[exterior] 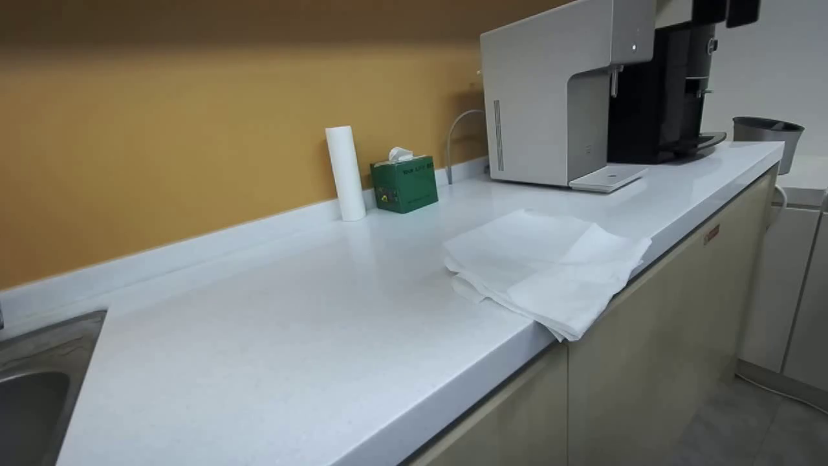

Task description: Use the paper towel to clean the surface

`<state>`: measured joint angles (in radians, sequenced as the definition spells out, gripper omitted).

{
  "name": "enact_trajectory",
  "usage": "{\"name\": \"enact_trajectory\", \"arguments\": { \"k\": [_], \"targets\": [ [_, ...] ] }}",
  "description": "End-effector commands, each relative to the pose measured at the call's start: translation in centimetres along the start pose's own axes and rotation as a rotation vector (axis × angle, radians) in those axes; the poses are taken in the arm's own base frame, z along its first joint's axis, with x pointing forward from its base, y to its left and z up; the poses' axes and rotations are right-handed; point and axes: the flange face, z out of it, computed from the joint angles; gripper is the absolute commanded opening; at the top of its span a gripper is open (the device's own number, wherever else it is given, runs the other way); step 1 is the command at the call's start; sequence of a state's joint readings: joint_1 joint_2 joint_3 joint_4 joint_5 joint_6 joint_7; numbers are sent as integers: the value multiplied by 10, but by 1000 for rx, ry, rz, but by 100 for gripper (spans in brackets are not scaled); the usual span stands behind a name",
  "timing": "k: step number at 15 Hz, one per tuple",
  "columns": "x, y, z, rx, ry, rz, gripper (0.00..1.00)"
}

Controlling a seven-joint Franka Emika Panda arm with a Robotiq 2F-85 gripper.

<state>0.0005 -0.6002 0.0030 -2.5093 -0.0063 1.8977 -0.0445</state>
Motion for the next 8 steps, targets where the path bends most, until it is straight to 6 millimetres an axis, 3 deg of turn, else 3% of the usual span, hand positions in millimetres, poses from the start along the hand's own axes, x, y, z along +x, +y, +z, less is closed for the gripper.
{"name": "enact_trajectory", "arguments": {
  "k": [1,8],
  "targets": [
    [0,0,-1,0,-1,0,100],
    [3,0,1,0,1,-3,100]
  ]
}}
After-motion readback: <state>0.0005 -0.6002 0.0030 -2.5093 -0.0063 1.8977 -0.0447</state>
